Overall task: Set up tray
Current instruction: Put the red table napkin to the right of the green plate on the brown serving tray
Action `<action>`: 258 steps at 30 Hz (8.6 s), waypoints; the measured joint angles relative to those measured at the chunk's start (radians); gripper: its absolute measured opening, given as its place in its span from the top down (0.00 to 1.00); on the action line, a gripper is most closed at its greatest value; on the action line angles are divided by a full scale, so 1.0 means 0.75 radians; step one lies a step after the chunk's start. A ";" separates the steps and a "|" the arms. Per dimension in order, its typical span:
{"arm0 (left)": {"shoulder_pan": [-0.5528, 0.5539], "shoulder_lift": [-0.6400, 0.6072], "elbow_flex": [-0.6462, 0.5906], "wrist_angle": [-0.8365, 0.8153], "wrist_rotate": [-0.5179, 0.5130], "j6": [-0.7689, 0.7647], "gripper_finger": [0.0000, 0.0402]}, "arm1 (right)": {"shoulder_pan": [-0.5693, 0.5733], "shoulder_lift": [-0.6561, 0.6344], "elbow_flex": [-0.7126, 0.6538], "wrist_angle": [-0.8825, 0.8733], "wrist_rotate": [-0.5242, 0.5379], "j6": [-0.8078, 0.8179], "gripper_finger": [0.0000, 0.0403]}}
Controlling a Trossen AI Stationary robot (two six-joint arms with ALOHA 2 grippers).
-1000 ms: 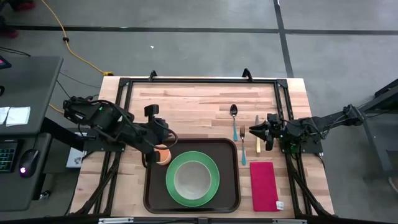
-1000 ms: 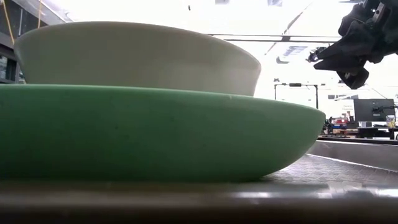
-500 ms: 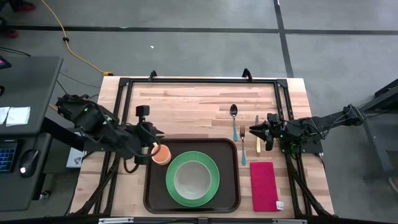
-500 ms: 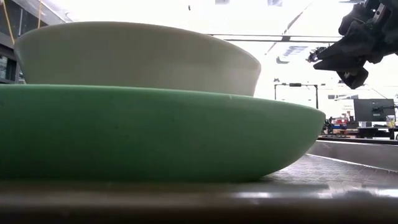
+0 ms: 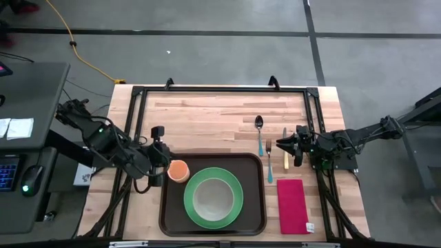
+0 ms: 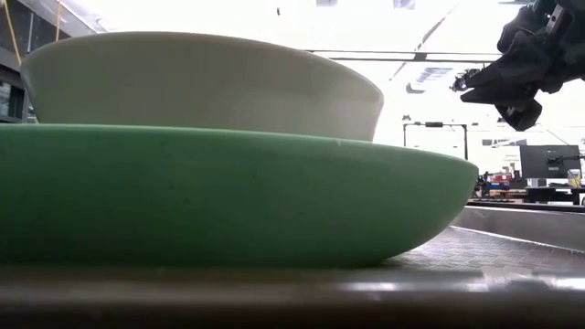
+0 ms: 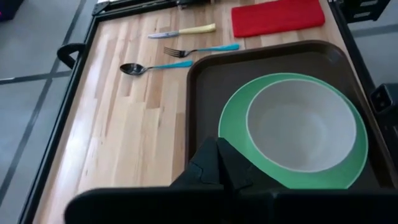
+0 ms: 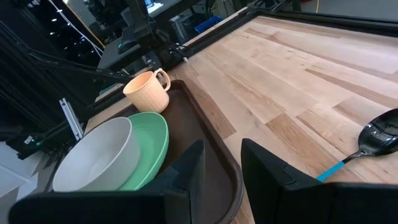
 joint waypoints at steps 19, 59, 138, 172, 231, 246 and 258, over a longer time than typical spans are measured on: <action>0.000 -0.057 -0.099 -0.019 -0.026 0.007 0.82 | -0.001 0.000 0.000 0.004 -0.005 0.002 0.79; 0.001 -0.724 -0.763 0.355 -0.099 0.129 0.82 | -0.001 -0.001 0.000 0.119 -0.005 0.000 0.79; 0.001 -1.614 -1.557 0.814 0.092 0.349 0.82 | -0.001 0.000 0.000 0.170 0.104 0.115 0.79; 0.001 -1.614 -1.697 0.918 0.366 0.244 0.82 | -0.001 0.000 0.000 0.171 0.029 0.129 0.79; 0.000 -1.613 -1.696 0.882 0.431 0.229 0.82 | 0.000 0.001 0.000 0.089 -0.682 0.826 0.80; 0.000 -1.613 -1.696 0.879 0.430 0.229 0.82 | 0.000 0.001 0.000 0.090 -0.670 0.895 0.80; 0.000 -1.613 -1.696 0.874 0.429 0.241 0.82 | 0.000 0.001 0.000 0.089 -0.640 0.897 0.80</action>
